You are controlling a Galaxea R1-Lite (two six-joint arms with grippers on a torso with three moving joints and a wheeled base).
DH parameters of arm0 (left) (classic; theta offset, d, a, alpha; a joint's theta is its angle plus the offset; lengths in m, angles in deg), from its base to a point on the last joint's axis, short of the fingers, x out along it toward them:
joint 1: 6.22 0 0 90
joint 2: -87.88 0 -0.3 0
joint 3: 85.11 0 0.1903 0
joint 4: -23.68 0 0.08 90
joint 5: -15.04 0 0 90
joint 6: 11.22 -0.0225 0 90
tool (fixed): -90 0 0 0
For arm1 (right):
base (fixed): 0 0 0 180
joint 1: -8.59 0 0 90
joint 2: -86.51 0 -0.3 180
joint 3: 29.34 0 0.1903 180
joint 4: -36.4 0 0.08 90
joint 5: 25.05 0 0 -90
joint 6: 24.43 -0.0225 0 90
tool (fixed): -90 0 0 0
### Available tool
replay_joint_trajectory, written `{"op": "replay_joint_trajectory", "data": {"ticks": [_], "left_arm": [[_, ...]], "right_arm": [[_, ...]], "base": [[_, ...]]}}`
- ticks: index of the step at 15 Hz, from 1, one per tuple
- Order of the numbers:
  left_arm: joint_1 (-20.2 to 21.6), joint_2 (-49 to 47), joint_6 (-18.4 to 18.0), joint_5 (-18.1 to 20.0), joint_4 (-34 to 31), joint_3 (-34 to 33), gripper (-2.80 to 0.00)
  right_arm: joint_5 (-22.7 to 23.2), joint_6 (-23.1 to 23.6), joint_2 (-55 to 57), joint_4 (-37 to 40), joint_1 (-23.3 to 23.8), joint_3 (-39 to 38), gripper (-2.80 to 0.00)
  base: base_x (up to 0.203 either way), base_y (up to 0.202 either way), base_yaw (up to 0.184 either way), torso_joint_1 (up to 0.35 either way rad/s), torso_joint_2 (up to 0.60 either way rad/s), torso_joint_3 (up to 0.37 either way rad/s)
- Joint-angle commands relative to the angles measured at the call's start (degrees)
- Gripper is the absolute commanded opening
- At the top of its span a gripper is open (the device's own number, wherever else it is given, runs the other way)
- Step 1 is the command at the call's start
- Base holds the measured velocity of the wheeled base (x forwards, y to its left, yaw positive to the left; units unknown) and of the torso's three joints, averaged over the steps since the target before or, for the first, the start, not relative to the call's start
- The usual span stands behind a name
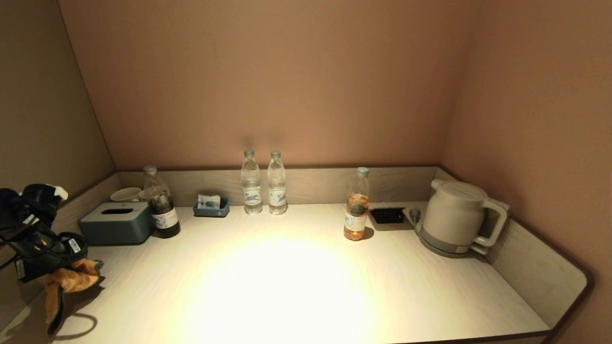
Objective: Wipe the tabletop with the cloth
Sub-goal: Pick up the tablecloth, then sweep the stains on the table
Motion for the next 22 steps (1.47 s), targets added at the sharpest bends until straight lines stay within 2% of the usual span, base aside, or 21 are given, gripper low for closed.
{"op": "replay_joint_trajectory", "data": {"ticks": [1,3,6,7,8,10,11,14,17,22], "left_arm": [[-2.8,10.2,0.2,0.1,0.1,-1.3,-2.80],[-8.0,17.6,0.1,0.2,0.1,-2.0,-2.80],[-22.1,24.6,-0.1,0.1,0.2,-1.9,-2.80],[-24.4,26.1,-0.2,0.0,0.2,-1.7,-2.80],[-26.4,26.2,-0.1,0.1,0.3,-1.5,-2.80],[-35.6,22.9,-0.2,0.0,2.3,-0.6,-2.80],[-38.4,19.3,-0.2,-0.2,4.1,0.0,-2.80],[-42.5,8.7,-0.3,-0.4,8.1,3.7,-2.80],[-43.4,-1.2,-0.8,-0.6,9.2,10.7,-2.80],[-43.6,-9.8,-4.5,-0.8,9.5,18.8,-2.80]], "right_arm": [[0.0,0.0,0.0,-0.1,0.0,0.0,-2.80],[0.0,0.0,0.0,-0.1,0.0,0.0,-2.80],[0.0,0.0,0.0,-0.1,0.0,0.0,-2.80],[0.0,0.0,0.0,-0.1,0.0,0.0,-2.80],[0.0,0.0,0.0,-0.1,0.0,0.0,-2.80],[0.0,0.0,0.0,-0.1,0.0,0.0,-2.80],[0.0,0.0,0.0,-0.1,0.0,0.0,-2.80],[0.0,0.0,0.0,-0.1,0.0,0.0,-2.80],[0.0,0.0,0.0,-0.1,0.0,0.0,-2.80],[0.0,0.0,0.0,-0.1,0.0,0.0,-2.80]], "base": [[0.000,0.000,0.000,0.000,0.00,0.000],[0.000,0.000,0.000,0.000,0.00,0.000],[0.000,0.000,0.000,0.000,0.00,0.000],[0.000,0.000,0.000,0.000,0.00,0.000],[0.000,0.000,0.000,0.000,0.00,0.000],[0.000,0.000,0.000,0.000,0.00,0.000],[0.000,0.000,0.000,0.000,0.00,0.000],[0.000,0.000,0.000,0.000,0.00,0.000],[0.000,0.000,0.000,0.000,0.00,0.000],[0.000,0.000,0.000,0.000,0.00,0.000]]}}
